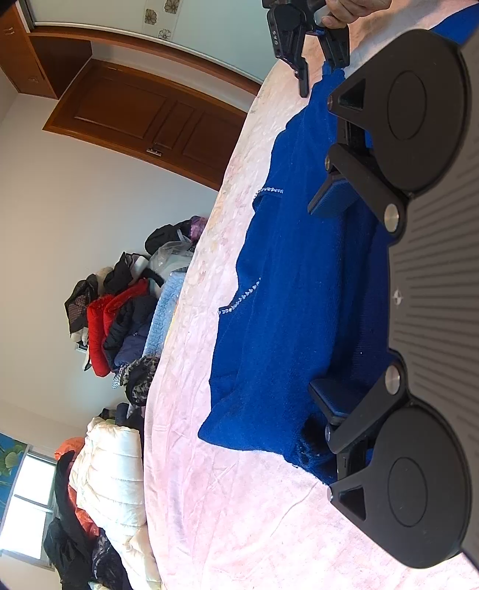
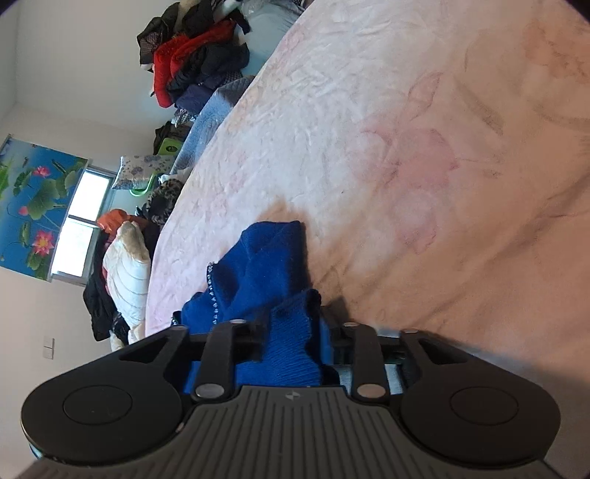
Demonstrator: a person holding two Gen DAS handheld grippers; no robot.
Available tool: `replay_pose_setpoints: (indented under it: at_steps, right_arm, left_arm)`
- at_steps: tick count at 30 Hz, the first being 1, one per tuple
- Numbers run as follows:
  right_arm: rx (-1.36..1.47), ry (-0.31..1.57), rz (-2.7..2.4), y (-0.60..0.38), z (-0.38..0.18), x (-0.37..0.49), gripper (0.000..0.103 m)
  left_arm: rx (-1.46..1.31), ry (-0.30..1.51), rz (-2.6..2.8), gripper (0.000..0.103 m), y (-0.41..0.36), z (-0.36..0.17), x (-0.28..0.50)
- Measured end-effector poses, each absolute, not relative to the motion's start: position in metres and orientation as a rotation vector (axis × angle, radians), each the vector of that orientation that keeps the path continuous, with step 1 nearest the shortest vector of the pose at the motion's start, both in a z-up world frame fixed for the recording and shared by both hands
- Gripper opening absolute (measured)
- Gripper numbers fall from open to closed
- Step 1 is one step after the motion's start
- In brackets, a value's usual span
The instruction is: Fold small clothes
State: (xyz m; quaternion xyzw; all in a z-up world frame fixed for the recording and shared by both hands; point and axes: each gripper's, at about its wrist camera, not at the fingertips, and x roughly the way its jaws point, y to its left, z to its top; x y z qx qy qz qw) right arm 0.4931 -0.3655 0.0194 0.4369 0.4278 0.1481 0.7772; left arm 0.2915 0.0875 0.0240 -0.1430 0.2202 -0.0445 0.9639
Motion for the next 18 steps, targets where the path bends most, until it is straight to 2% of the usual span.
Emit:
replay_pose_setpoints:
  at_steps: [8,12,16,17,18]
  right_arm:
    - [0.877,0.697,0.307,-0.366,0.054,0.472,0.045]
    - [0.746,0.813,0.479,-0.322,0.062,0.489,0.045]
    - [0.492,0.930,0.457,-0.275,0.047,0.507,0.047]
    - [0.390,0.929,0.445,-0.265,0.043,0.504,0.039]
    - [0.337,0.885,0.465,-0.264,0.042,0.497,0.037]
  left_arm:
    - [-0.263,0.402,-0.052,0.095,0.083,0.033,0.288]
    - [-0.248,0.406,-0.076,0.095,0.077,0.052,0.319]
    - [-0.087,0.549,0.017,0.095,0.063,0.042,0.372]
    - [-0.042,0.586,0.059,0.095,0.063,0.037,0.379]
    - [-0.009,0.638,0.100,0.095,0.065,0.029,0.385]
